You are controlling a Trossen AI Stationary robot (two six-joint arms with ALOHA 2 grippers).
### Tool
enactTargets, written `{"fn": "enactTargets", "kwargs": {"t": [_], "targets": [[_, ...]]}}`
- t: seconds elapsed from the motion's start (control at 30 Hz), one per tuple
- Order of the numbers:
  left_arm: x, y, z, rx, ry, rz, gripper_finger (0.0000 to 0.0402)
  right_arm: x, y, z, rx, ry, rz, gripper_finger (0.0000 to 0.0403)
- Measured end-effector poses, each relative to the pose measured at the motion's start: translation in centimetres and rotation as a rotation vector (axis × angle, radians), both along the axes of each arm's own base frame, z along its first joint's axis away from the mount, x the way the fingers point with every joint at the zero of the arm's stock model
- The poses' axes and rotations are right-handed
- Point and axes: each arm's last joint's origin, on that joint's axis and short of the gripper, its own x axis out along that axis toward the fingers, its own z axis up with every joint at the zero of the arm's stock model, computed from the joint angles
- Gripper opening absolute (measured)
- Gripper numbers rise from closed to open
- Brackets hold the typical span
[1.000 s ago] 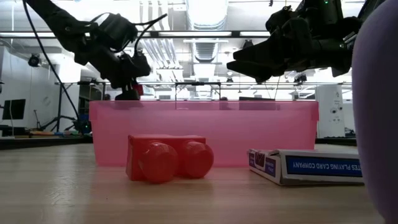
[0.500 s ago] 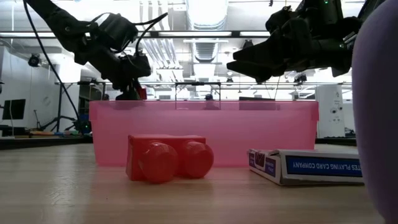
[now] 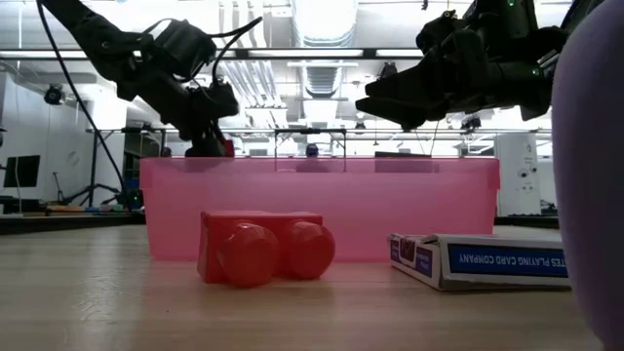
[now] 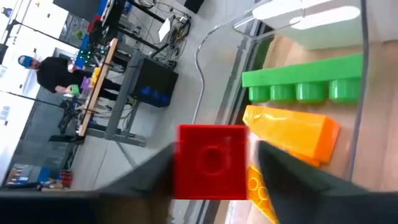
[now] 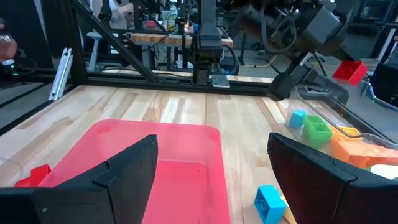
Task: Pick & Place Toys
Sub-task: Put the left red game piece into the transparent bin
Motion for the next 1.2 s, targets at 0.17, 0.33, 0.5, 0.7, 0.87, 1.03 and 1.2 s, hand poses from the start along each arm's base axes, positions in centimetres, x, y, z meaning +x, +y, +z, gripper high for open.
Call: {"fn": "enactTargets", "kwargs": {"t": [0.17,0.33,0.5,0.7,0.87,1.03,1.2], "targets": [[0.0,0.0,0.0,-0.003,-0.007,0.004,0.0381,0.0,0.0,0.0,0.0,0.0,0.0,0.0302],[0.1,0.0,-0.1,-0.025,-0.016,-0.026,0.0336,0.0,0.0,0.0,0.0,0.0,0.0,0.0302],[0.4,-0.3,-0.1,-0.12,-0.091,-0.13,0.0315,0.0,-0.1,0.0,-0.003,-0.004,-0.03,0.0302],[0.7,0.0,0.2,-0.202,-0.214,-0.22,0.0315,0.0,-0.5,0.1,-0.017,-0.008,-0.101,0.0302],[0.4,0.9,0.3,-0.267,-0.296,-0.205,0.0315,0.0,-0.5,0.1,-0.017,-0.009,-0.103,0.0302],[1.2,1.2,-0.3,-0.297,-0.373,-0.193,0.0315,0.0,-0.7,0.2,-0.017,-0.02,-0.112,0.0302],[2.1,1.4,-2.2,-0.353,-0.35,-0.25,0.0315,0.1,-0.7,0.4,-0.017,-0.025,-0.113,0.0302]]}}
